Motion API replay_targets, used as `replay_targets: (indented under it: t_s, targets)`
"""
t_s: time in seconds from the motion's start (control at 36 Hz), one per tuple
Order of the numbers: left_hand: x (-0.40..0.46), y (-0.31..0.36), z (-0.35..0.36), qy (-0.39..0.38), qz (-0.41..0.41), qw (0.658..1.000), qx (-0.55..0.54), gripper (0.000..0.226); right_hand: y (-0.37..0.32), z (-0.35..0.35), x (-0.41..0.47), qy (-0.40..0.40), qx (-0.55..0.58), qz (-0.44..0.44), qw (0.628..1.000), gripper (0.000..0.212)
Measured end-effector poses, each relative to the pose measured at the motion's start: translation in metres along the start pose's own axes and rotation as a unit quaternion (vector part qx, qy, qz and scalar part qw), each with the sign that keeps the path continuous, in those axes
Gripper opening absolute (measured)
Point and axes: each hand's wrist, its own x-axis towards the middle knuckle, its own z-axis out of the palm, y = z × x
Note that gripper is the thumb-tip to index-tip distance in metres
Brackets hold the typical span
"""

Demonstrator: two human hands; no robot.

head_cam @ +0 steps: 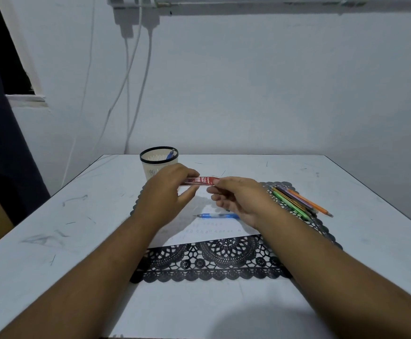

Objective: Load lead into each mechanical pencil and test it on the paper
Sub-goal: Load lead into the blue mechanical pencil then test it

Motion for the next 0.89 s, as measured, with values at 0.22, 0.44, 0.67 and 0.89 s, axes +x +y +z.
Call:
replay_targets:
  t_s: [0.22, 0.44, 0.67, 0.89]
  targets:
    - [0.0, 0.014, -0.006, 0.044, -0.092, 0.972, -0.212, 0.025, 0.004, 0.009, -0.001, -0.044, 0.171, 0.145, 0.973, 0.01]
    - [0.001, 0.015, -0.002, 0.035, -0.07, 0.97, -0.231, 0.016, 0.01, 0.012, 0.002, -0.062, 0.194, 0.179, 0.962, 0.014]
    - [0.001, 0.01, -0.004, 0.039, -0.05, 0.974, -0.216, 0.015, 0.008, 0.011, 0.0, -0.066, 0.197, 0.181, 0.961, 0.027]
    - [0.0, 0.009, -0.003, 0.042, -0.044, 0.976, -0.208, 0.017, 0.01, 0.012, 0.0, -0.071, 0.194, 0.187, 0.96, 0.022]
